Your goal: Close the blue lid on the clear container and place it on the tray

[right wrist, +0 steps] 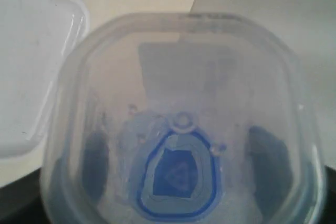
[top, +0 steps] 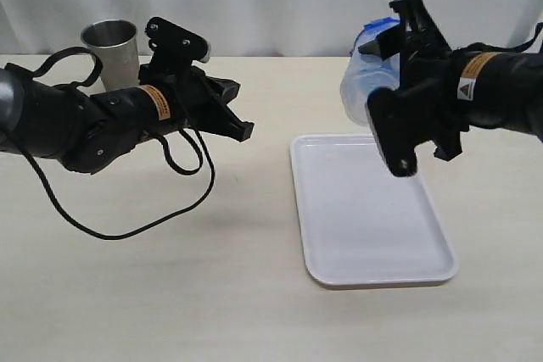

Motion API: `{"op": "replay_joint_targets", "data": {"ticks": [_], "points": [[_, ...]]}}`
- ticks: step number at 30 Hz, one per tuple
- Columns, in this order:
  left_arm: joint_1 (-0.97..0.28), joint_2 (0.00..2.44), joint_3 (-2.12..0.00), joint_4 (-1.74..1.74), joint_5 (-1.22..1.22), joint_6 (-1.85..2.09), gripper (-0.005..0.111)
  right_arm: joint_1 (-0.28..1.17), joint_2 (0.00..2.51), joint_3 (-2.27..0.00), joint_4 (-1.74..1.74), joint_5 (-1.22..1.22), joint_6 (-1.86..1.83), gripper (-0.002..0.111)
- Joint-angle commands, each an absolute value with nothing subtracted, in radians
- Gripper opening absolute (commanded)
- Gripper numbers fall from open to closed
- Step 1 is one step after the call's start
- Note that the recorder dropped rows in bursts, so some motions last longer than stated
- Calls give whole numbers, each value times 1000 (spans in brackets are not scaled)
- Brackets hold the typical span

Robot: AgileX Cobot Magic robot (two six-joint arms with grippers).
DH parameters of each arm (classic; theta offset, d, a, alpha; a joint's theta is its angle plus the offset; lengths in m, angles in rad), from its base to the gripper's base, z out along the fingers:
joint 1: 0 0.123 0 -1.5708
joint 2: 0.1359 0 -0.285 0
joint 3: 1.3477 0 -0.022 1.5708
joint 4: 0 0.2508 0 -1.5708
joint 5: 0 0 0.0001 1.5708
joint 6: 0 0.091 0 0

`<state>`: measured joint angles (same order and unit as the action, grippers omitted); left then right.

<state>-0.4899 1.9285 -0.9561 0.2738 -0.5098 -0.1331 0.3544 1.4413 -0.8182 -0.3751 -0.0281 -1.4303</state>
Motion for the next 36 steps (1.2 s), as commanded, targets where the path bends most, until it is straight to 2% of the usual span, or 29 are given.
{"op": "replay_joint_targets", "data": {"ticks": [1,5,7,11,14,17,22,26,30,36], "points": [[-472,1924,-955,280,-577,-123,0,348,1429,-742,-465,-280,-1833,5],[-472,1924,-955,322,-655,-119,0,347,1434,-721,-338,-370,-2090,5],[-472,1924,-955,353,-718,-157,0,347,1440,-719,-213,-445,-2109,5],[-472,1924,-987,618,-962,-326,0,359,1440,-705,-245,-428,-2104,5],[-472,1936,-1067,618,-935,-494,0,401,1440,-703,-243,-410,-2104,5],[-471,1997,-1199,745,-822,-860,0,441,1440,-703,-243,-394,-2104,5],[-401,2028,-1225,688,-878,-1222,0,445,1440,-703,-259,-389,-2104,5],[-404,2068,-1343,1015,-946,-1481,0,445,1440,-703,-263,-389,-2104,5],[-431,2071,-1403,1134,-1043,-1489,0,445,1440,-703,-263,-356,-2104,5],[-435,2071,-1410,1235,-973,-1492,0,445,1440,-703,-186,-293,-2109,5]]}}
